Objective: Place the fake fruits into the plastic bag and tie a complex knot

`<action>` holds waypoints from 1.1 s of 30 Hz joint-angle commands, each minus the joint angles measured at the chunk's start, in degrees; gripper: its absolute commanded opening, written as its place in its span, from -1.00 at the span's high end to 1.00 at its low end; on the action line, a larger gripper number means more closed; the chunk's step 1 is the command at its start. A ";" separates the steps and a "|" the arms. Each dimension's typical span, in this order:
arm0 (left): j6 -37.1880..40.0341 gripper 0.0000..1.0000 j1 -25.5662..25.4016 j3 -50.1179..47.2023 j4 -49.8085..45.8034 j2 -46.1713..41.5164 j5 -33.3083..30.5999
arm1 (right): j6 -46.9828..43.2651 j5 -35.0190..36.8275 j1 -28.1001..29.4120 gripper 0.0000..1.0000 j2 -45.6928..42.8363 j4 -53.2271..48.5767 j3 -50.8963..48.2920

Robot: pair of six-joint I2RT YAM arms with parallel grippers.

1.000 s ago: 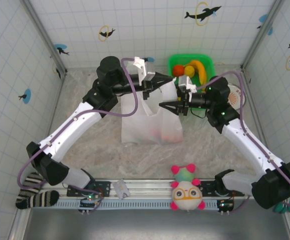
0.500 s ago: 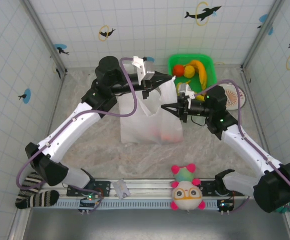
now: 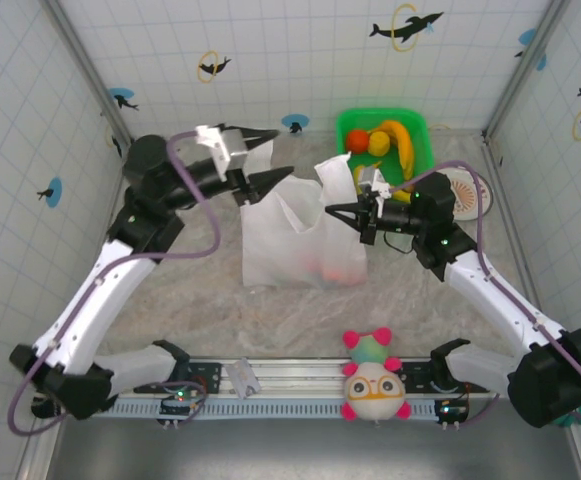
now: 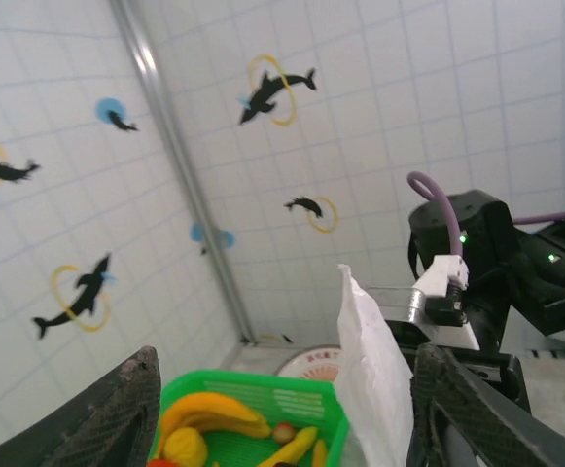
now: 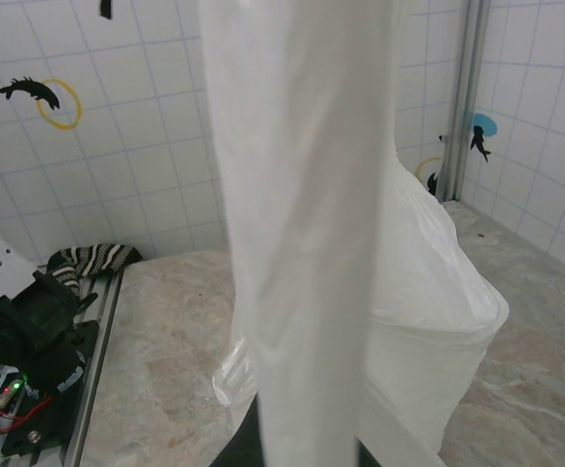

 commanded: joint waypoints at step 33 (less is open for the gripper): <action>-10.04 0.54 11.94 -15.35 14.54 9.54 15.55 | -2.23 1.66 -0.47 1.00 -1.44 -2.63 0.57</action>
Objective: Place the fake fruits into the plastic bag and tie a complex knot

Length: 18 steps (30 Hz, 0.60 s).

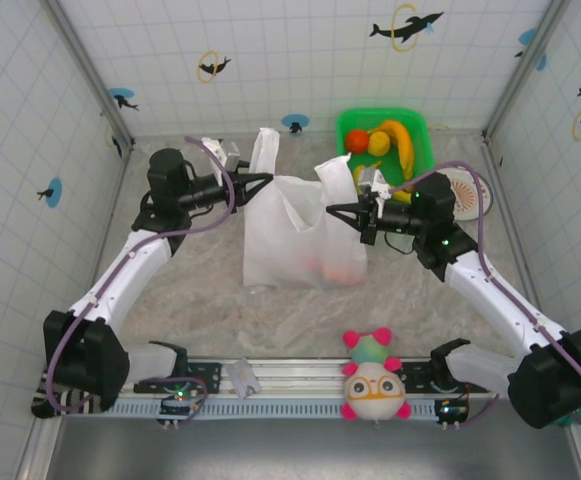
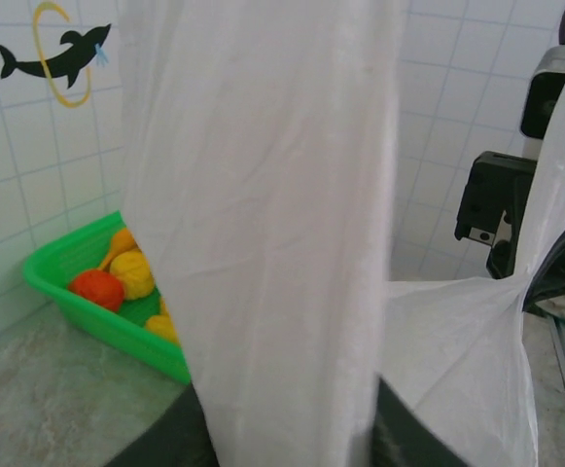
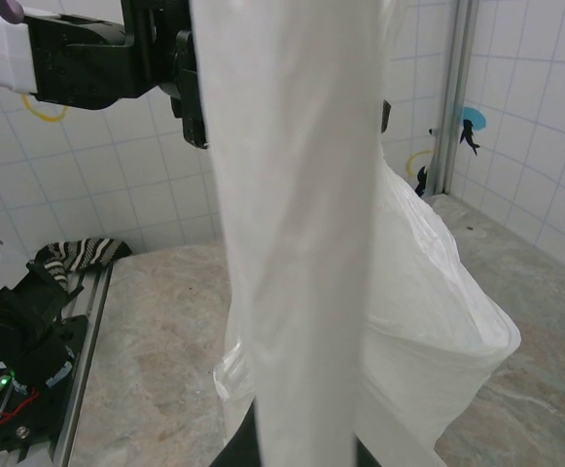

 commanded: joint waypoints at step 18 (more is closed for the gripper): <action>25.79 1.00 -6.40 5.03 -32.34 -4.92 4.51 | -7.86 3.41 -2.56 1.00 -1.34 -13.76 4.43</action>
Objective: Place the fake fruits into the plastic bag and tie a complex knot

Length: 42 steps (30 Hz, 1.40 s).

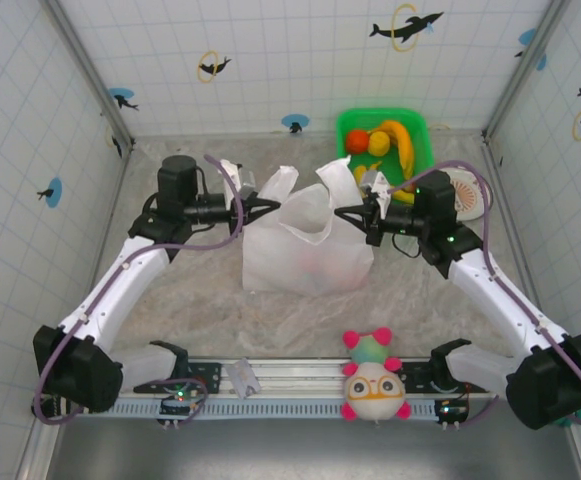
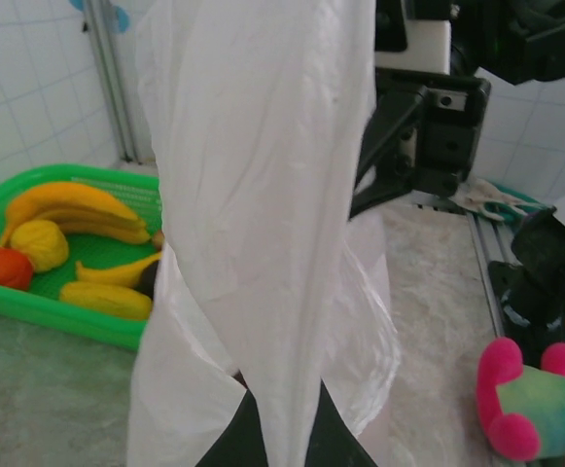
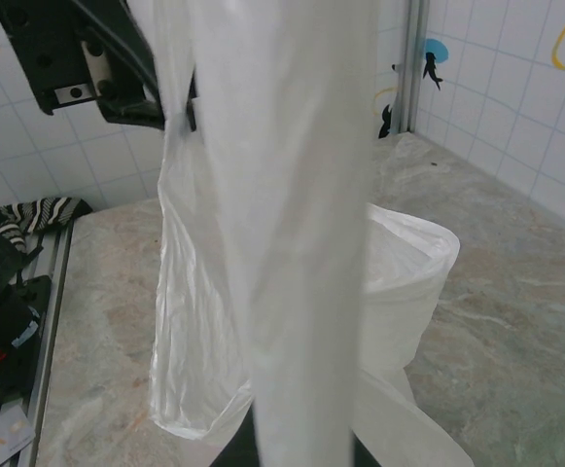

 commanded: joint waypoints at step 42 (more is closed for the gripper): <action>16.84 1.00 -17.35 27.42 -33.28 18.15 -21.69 | -13.90 1.41 2.22 0.34 1.95 -21.18 10.54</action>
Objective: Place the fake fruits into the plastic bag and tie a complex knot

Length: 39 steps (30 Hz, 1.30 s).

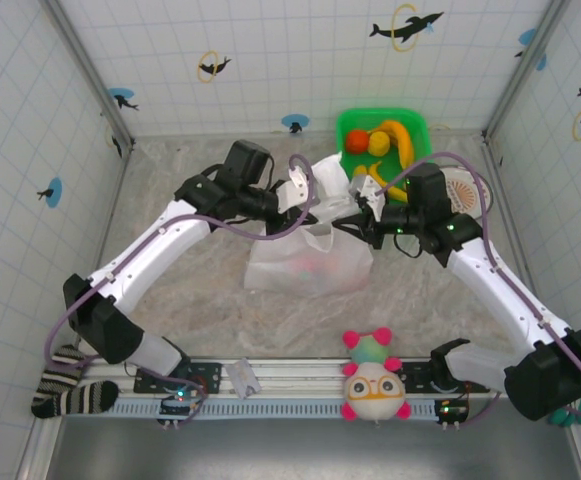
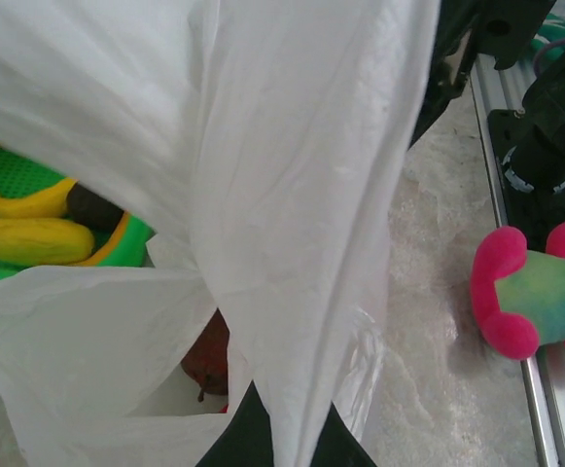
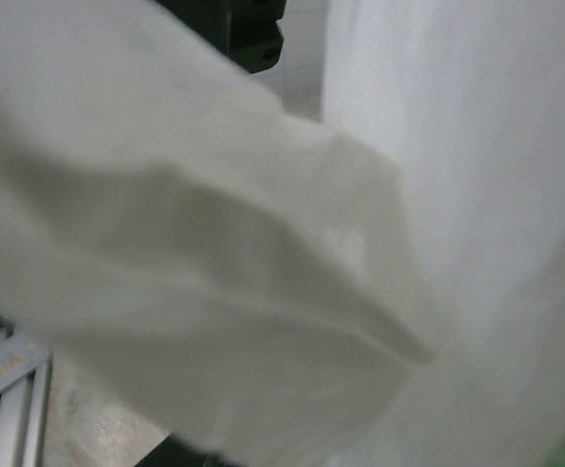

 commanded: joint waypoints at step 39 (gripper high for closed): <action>1.34 1.00 -0.87 5.28 -4.27 1.76 -5.43 | 5.56 -9.54 -1.26 0.12 1.38 10.61 5.66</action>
